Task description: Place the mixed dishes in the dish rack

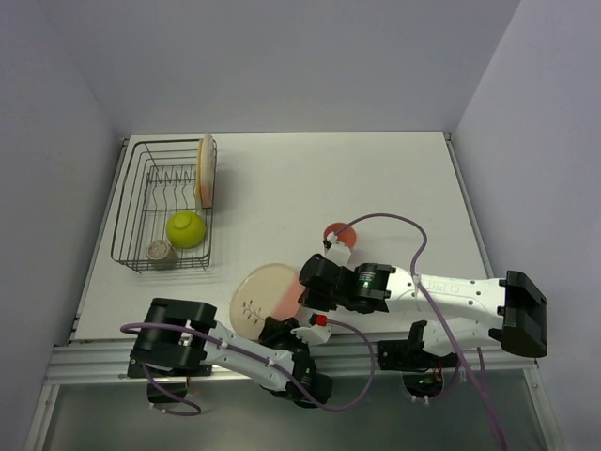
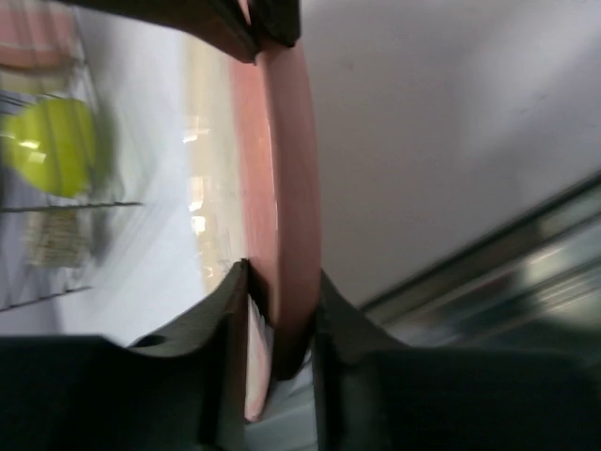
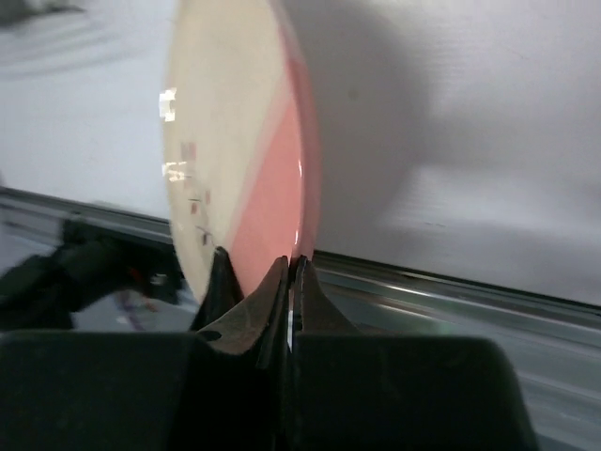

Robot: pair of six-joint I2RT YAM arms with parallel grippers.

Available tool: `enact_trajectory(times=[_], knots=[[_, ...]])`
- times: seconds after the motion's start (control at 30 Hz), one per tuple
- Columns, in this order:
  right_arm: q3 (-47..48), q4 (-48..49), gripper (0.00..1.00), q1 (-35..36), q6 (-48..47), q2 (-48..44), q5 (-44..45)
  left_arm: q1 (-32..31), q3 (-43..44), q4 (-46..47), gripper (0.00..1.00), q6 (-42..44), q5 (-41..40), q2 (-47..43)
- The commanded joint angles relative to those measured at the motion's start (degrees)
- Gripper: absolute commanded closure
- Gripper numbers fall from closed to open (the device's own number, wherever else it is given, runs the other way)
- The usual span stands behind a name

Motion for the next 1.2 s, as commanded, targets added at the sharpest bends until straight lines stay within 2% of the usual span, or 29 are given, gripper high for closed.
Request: enact_trajectory(times=[0.0,0.07,0.13,0.2,0.23,0.27,0.3,0.33,0.4,0.47,0.5,0.53,0.57,0.6,0.63,0.67,0.7,0.77,0.83,0.87,0.93,1.0,1.1,1.13,1.17], knots=[[0.79,2.02,1.0,0.34,0.1,-4.32,-0.77,0.98,1.22,-3.04,0.85,-8.07,0.19,-0.63],[0.7,2.11,1.0,0.43,-0.25,-5.46,-0.34,0.89,0.87,-3.22,0.96,-8.6,0.01,-1.34],[0.7,2.29,1.0,0.43,-1.3,-6.17,0.01,0.98,0.69,-3.39,1.0,-8.86,-0.16,-2.48],[1.23,1.68,0.88,0.43,-3.14,-7.48,0.98,0.98,0.69,-3.75,1.0,-9.3,-0.43,-3.97],[1.49,1.33,0.77,0.43,-3.85,-7.84,1.24,0.89,0.52,-3.83,1.0,-9.3,-0.51,-4.59],[2.37,0.19,0.59,0.43,-5.51,-8.45,1.86,0.89,0.51,-4.01,1.0,-9.48,-0.78,-5.29],[3.07,-0.69,0.47,0.43,-6.31,-8.72,2.3,0.89,0.51,-4.01,1.0,-9.48,-0.95,-7.03],[3.77,-1.92,0.3,0.43,-6.93,-8.98,2.91,0.89,0.78,-3.84,1.0,-9.22,-1.13,-8.1],[6.58,-6.12,0.22,0.43,-8.33,-9.94,5.71,1.24,1.22,-2.44,1.0,-7.38,-1.83,-12.56],[9.47,-9.21,0.2,0.34,-8.69,-10.82,8.35,2.81,1.22,0.8,1.0,-1.61,-2.01,-16.79],[10.45,-12.53,0.19,0.42,-8.6,-12.05,11.32,3.78,0.78,3.52,1.0,1.82,-0.88,-22.12],[11.33,-14.3,0.19,0.34,-8.34,-12.75,12.92,5.19,-0.87,11.29,1.0,5.69,0.35,-25.48],[12.82,-15.71,0.19,0.16,-8.17,-13.63,14.59,8.77,-2.02,16.07,1.0,14.86,2.1,-28.73],[13.44,-18.34,0.19,-0.01,-7.82,-15.82,16.0,10.72,-3.08,20.55,1.0,19.22,4.04,-35.81],[13.88,-19.41,0.19,-0.27,-7.64,-17.06,18.54,12.91,-4.65,28.34,1.0,23.0,7.8,-39.27],[14.5,-20.29,0.19,-0.45,-7.55,-19.85,19.61,17.2,-5.02,31.55,1.0,30.87,9.23,-42.09],[14.59,-21.6,0.19,-0.98,-7.29,-21.53,20.66,19.24,-4.41,33.15,1.0,33.82,10.55,-46.12],[14.24,-22.23,0.2,-1.42,-7.2,-26.18,23.04,26.16,-0.03,35.96,1.0,42.75,14.85,-47.74],[13.71,-22.76,0.2,-1.95,-7.11,-29.18,24.27,30.4,6.91,35.98,1.0,47.8,18.8,-46.7],[13.19,-23.37,0.2,-2.03,-6.5,-31.72,25.41,33.82,9.54,35.28,1.0,52.0,19.43,-45.91],[12.66,-24.07,0.21,-2.12,-5.97,-33.76,26.2,36.82,16.73,34.4,1.0,56.85,19.79,-42.66],[12.04,-25.47,0.21,-2.12,-5.09,-35.87,26.82,40.61,21.23,35.88,1.0,59.68,20.14,-40.81],[10.82,-26.19,0.21,-2.12,-4.38,-37.11,26.47,45.61,22.75,40.9,1.0,65.65,19.96,-40.1],[10.55,-26.19,0.21,-2.04,-4.3,-37.19,26.3,47.37,22.49,44.99,1.0,70.19,19.96,-40.01],[10.11,-26.19,0.21,-2.04,-4.3,-36.93,26.03,51.04,21.7,47.64,1.0,71.89,20.05,-40.01]])
